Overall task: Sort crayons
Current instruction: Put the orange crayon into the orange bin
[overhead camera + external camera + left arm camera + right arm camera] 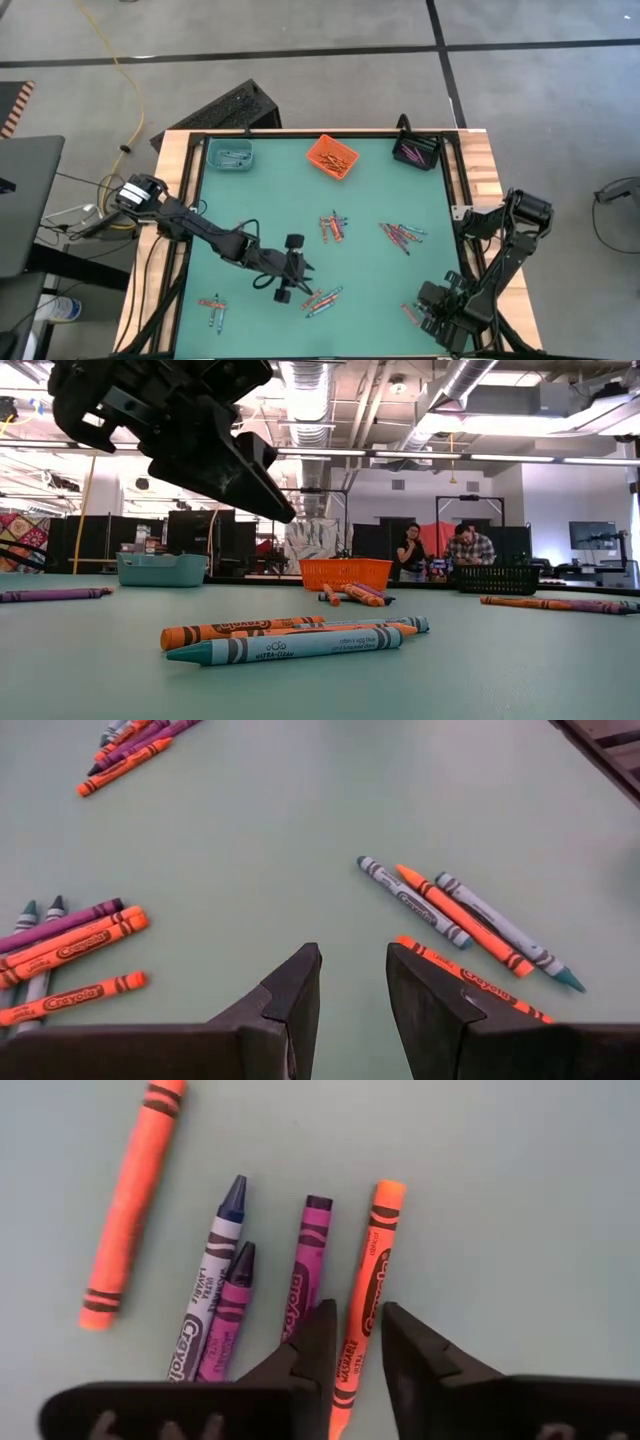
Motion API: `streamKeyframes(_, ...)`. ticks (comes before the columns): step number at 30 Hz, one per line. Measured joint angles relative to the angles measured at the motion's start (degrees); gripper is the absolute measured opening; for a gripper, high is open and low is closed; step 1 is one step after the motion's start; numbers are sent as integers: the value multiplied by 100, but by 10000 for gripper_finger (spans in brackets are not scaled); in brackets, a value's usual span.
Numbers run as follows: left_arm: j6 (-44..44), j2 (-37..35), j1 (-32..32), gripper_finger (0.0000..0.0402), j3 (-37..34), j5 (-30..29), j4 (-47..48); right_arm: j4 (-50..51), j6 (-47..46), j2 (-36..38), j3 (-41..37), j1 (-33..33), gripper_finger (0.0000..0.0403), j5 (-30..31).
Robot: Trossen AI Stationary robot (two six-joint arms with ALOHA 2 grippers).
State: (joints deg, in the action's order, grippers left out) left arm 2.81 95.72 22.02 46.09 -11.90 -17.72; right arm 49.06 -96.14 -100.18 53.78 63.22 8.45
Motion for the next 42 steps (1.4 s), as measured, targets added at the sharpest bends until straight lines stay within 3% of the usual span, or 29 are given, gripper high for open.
streamKeyframes(9,2,-2,0,107,4,-50,-194,83,43,-9,-2,0,8,-7)
streamKeyframes(31,-15,-2,4,107,4,-46,-325,1767,379,-54,857,-173,0,-101)
streamKeyframes(38,-12,-2,4,107,4,-59,-310,2010,845,-44,1066,-467,0,591)
streamKeyframes(42,50,-2,34,107,4,-78,-247,2087,1592,-33,1171,-1000,0,1499)
